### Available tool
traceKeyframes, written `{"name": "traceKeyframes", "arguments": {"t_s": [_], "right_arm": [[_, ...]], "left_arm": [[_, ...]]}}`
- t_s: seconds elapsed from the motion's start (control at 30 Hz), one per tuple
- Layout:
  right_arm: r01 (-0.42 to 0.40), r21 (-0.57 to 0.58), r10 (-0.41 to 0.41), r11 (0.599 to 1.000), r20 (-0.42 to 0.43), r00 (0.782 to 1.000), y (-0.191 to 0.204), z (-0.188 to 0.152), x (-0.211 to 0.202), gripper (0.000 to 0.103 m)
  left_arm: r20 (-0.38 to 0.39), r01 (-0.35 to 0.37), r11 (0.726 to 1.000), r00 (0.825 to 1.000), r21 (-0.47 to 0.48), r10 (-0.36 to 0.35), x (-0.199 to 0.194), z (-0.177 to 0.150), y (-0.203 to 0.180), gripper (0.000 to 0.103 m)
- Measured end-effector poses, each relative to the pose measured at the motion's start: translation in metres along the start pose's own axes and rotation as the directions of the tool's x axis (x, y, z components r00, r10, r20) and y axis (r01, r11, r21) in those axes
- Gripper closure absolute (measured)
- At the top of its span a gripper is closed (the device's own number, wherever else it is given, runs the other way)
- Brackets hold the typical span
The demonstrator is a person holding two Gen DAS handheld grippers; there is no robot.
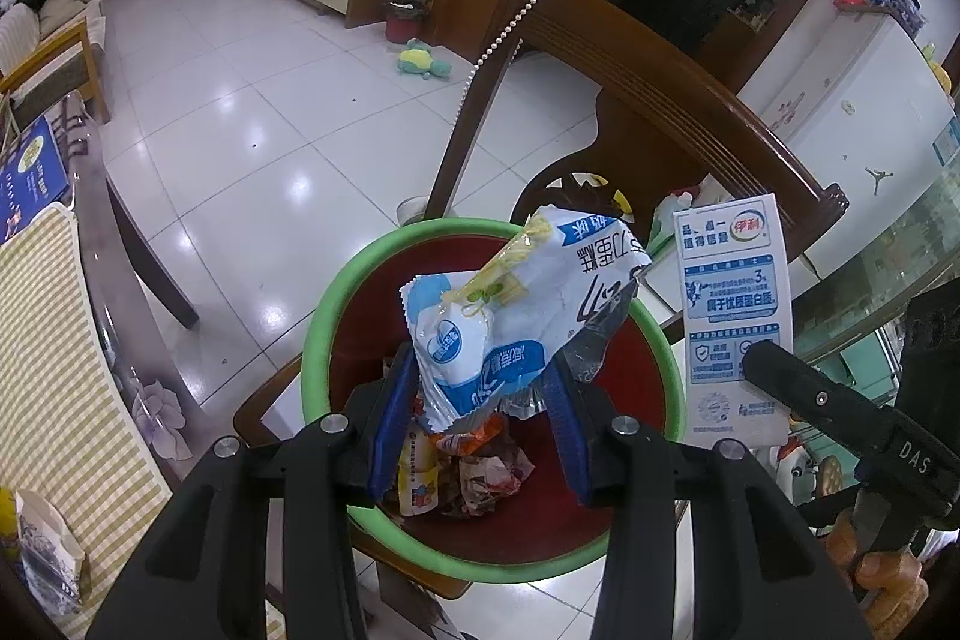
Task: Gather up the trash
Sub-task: 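Open the left tool over the bucket while the right tool releases the carton, then grasp the crumpled patterned paper with the left tool while the right tool grasps the paper cup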
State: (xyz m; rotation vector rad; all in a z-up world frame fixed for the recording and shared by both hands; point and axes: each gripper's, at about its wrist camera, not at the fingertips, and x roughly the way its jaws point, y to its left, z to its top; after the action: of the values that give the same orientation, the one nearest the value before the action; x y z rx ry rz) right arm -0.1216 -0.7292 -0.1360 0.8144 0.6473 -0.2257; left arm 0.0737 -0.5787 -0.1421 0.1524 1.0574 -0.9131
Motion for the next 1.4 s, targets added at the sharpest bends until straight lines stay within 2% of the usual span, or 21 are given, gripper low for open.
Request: {"name": "traceKeyframes", "arguments": {"t_s": [0.03, 0.1, 0.17, 0.33, 0.53, 0.67, 0.8, 0.9, 0.97, 1.0, 1.13, 1.2, 1.3, 1.4], "right_arm": [[0.000, 0.000, 0.000, 1.000, -0.001, 1.000, 0.000, 0.000, 0.000, 0.063], [0.006, 0.003, -0.006, 1.000, 0.005, 1.000, 0.000, 0.000, -0.001, 0.062], [0.010, 0.010, -0.010, 1.000, 0.024, 1.000, 0.000, 0.001, -0.003, 0.050], [0.014, -0.007, -0.014, 1.000, 0.042, 0.999, 0.009, 0.002, -0.010, 0.049], [0.014, -0.108, -0.011, 0.994, 0.034, 0.999, 0.045, -0.006, -0.005, 0.031], [-0.026, -0.202, 0.019, 0.979, -0.036, 0.999, 0.083, -0.020, 0.019, 0.028], [-0.095, -0.255, 0.064, 0.962, -0.125, 0.990, 0.120, -0.039, 0.048, 0.026], [-0.151, -0.295, 0.096, 0.943, -0.194, 0.976, 0.151, -0.060, 0.067, 0.024], [-0.183, -0.314, 0.110, 0.932, -0.235, 0.966, 0.171, -0.075, 0.078, 0.022], [-0.201, -0.321, 0.117, 0.926, -0.261, 0.958, 0.182, -0.085, 0.086, 0.021], [-0.249, -0.344, 0.120, 0.905, -0.355, 0.927, 0.219, -0.123, 0.109, 0.020], [-0.258, -0.359, 0.109, 0.897, -0.385, 0.916, 0.235, -0.141, 0.118, 0.019], [-0.263, -0.375, 0.086, 0.889, -0.426, 0.901, 0.255, -0.167, 0.128, 0.019], [-0.260, -0.388, 0.066, 0.884, -0.447, 0.892, 0.272, -0.190, 0.134, 0.019]], "left_arm": [[-0.002, 0.000, 1.000, 1.000, 0.002, 0.000, 0.001, 0.000, 0.000, 0.063], [-0.006, 0.005, 1.000, 1.000, -0.005, -0.005, 0.003, 0.000, 0.001, 0.054], [0.006, 0.006, 1.000, 1.000, -0.031, -0.006, 0.002, 0.000, 0.004, 0.046], [0.029, -0.016, 0.998, 0.999, -0.053, 0.018, -0.012, -0.006, 0.016, 0.046], [0.079, -0.088, 0.992, 0.992, -0.091, 0.095, -0.052, -0.042, 0.044, 0.041], [0.087, -0.165, 0.978, 0.980, -0.130, 0.177, -0.083, -0.074, 0.074, 0.040], [0.072, -0.264, 0.947, 0.957, -0.184, 0.281, -0.120, -0.114, 0.117, 0.038], [0.059, -0.343, 0.902, 0.927, -0.262, 0.370, -0.157, -0.151, 0.158, 0.030], [0.045, -0.373, 0.873, 0.913, -0.314, 0.406, -0.174, -0.171, 0.180, 0.030], [0.032, -0.392, 0.850, 0.902, -0.352, 0.430, -0.187, -0.187, 0.197, 0.030], [-0.020, -0.430, 0.802, 0.885, -0.415, 0.465, -0.218, -0.241, 0.242, 0.028], [-0.044, -0.439, 0.805, 0.886, -0.399, 0.461, -0.229, -0.265, 0.259, 0.018], [-0.064, -0.425, 0.826, 0.899, -0.371, 0.434, -0.235, -0.287, 0.276, 0.015], [-0.103, -0.391, 0.855, 0.919, -0.340, 0.379, -0.223, -0.300, 0.282, 0.015]]}}
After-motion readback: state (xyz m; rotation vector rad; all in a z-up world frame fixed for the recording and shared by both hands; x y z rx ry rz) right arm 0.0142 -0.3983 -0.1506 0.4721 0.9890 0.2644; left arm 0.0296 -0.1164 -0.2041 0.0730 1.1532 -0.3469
